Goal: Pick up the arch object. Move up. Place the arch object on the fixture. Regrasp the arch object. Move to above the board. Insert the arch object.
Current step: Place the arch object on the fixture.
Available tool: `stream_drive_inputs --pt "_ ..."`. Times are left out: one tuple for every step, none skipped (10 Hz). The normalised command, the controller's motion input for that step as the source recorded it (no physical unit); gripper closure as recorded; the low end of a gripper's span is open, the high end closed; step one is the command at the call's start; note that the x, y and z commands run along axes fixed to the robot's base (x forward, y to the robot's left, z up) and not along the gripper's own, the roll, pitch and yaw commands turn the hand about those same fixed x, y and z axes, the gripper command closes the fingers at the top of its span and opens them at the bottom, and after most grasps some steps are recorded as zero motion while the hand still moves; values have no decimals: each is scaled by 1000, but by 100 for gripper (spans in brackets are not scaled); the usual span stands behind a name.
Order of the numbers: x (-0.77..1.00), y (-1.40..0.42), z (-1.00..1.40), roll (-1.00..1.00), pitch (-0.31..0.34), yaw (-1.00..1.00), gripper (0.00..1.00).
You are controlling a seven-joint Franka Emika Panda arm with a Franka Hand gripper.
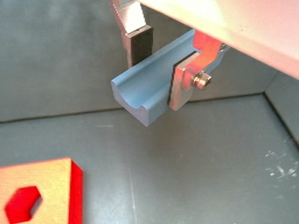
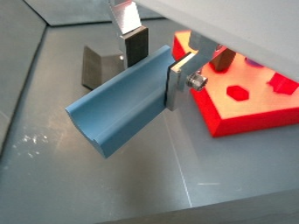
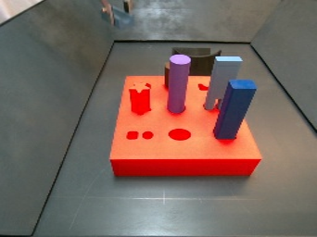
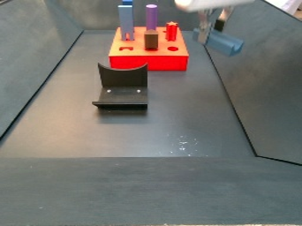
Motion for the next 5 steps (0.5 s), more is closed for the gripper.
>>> stream_drive_inputs --pt "-7 -1 514 -6 58 -4 100" --pt "2 0 357 -6 66 -5 100" --pt "1000 64 -125 -164 70 -1000 100" --pt "1000 65 -158 -172 79 -1000 100" --pt "1000 65 -156 -184 81 -1000 100"
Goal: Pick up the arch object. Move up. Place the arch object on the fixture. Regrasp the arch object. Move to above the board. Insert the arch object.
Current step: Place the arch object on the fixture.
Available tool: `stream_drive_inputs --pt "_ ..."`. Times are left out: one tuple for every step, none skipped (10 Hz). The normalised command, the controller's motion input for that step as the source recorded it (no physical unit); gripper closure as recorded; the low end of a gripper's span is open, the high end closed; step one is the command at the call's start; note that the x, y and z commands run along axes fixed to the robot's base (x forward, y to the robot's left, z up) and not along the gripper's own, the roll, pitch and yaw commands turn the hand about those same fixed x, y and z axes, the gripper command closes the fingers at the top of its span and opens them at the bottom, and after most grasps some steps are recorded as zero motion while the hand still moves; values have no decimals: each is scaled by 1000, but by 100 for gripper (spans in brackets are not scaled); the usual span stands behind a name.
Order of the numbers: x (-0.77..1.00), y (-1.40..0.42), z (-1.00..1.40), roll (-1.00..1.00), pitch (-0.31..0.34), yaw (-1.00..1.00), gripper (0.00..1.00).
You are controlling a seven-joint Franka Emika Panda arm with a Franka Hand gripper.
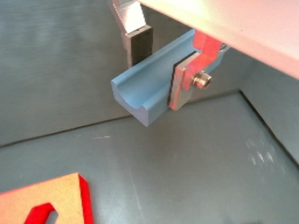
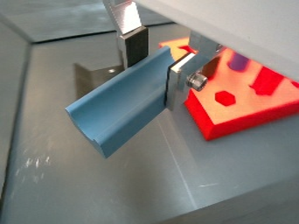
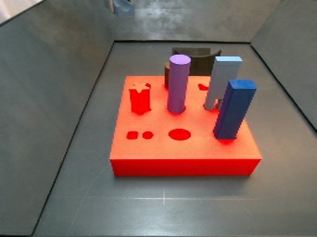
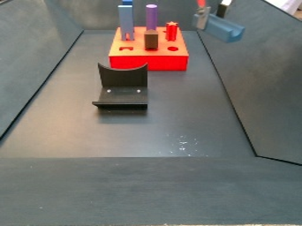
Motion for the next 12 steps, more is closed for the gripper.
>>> stream_drive_inputs --pt "1000 60 -132 -224 76 -1000 100" --pt "1000 59 -125 -262 80 -1000 100" --pt "1000 58 -119 -307 87 -1000 100" --pt "1000 58 -112 -363 100 -993 100" --pt "1000 58 -106 -338 91 -747 100" --pt "1000 59 -97 -271 80 -450 100" --pt "1000 57 -91 -227 75 -297 100" --pt "1000 56 -82 -194 77 -172 100" --pt "1000 55 -79 -195 81 -135 100" --pt "1000 53 -72 -197 88 -93 100" --pt "1000 52 -68 -198 92 -80 100" --pt "1000 50 -59 -201 104 -64 100"
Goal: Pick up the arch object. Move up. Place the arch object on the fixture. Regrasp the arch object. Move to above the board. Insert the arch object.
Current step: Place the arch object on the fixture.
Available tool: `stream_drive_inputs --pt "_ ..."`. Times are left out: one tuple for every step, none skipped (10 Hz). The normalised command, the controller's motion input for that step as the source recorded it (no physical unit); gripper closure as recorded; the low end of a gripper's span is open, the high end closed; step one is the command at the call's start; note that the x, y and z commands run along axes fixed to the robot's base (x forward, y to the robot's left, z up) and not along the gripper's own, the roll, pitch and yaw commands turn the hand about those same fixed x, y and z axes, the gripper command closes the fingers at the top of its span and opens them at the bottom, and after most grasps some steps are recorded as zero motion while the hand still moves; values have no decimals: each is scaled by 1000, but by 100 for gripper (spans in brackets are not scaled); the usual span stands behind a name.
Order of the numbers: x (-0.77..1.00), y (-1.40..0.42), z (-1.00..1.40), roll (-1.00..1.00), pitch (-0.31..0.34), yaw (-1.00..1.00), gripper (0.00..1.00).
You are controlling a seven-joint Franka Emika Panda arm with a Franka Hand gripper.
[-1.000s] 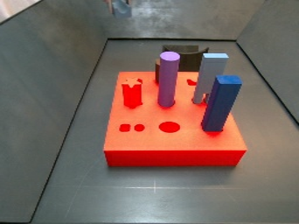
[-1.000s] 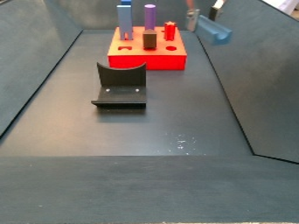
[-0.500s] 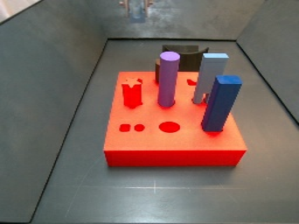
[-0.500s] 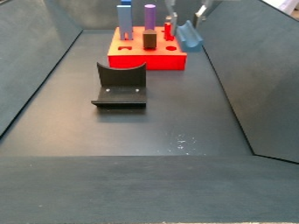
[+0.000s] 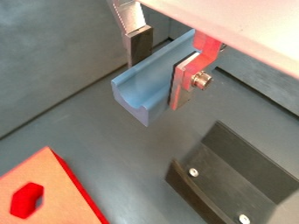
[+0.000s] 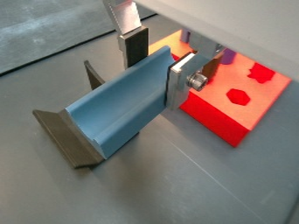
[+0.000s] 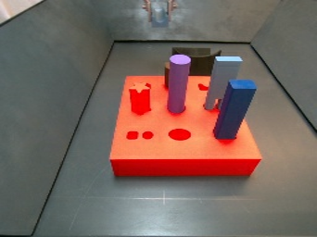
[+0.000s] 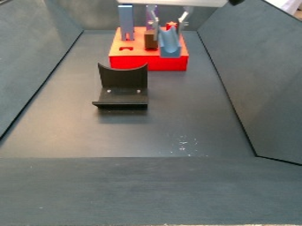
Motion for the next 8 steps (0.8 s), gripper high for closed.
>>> stream_drive_inputs --pt "1000 113 315 -1000 -32 -90 100" --pt "1000 120 349 -1000 -23 -91 100" --pt "1000 125 296 -1000 -10 -88 100" --pt "1000 101 187 -1000 -3 -87 100" --pt "1000 95 156 -1000 2 -86 100" --pt "1000 86 105 -1000 19 -88 100" --pt "923 74 62 -1000 27 -90 100" --pt "808 60 18 -1000 36 -96 100"
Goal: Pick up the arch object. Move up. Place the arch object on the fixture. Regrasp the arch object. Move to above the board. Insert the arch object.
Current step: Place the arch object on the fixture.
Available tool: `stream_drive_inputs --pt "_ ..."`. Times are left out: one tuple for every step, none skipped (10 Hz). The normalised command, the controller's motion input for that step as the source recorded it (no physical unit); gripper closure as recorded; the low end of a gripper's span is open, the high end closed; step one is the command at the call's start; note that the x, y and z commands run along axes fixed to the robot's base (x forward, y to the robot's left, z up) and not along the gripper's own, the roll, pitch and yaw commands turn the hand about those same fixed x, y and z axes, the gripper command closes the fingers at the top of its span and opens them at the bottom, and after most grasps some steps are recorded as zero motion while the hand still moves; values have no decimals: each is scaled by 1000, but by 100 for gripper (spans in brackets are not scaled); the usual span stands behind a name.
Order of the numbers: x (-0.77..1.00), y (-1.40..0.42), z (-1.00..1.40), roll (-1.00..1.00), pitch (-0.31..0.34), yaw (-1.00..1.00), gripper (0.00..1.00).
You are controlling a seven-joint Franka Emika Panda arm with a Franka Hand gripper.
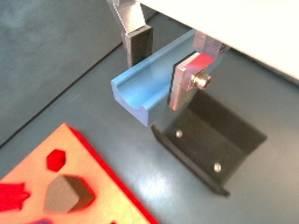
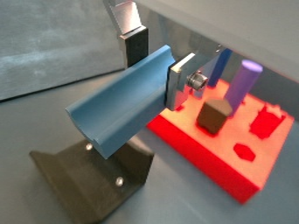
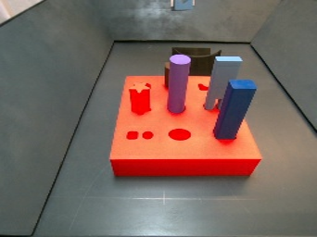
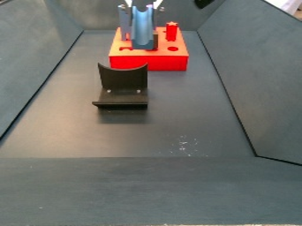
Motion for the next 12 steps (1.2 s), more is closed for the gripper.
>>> stream_drive_inputs --pt "748 57 10 -1000 41 -100 100" --pt "629 52 -4 -1000 50 -111 100" --pt "510 50 -11 -888 54 -113 100" --pt "424 51 -15 -722 49 -106 100" --pt "339 49 -18 -554 45 -101 100" --pt "253 47 -20 -382 44 -95 100" --pt "167 34 -10 -256 39 -88 100" --pt "122 134 -1000 -1000 254 -11 100" --pt "118 139 -1000 -1000 238 -30 100" --pt "134 140 -1000 -978 266 -88 100" --pt "152 138 -1000 -773 251 -143 100" --pt "156 142 -1000 -612 212 -184 100"
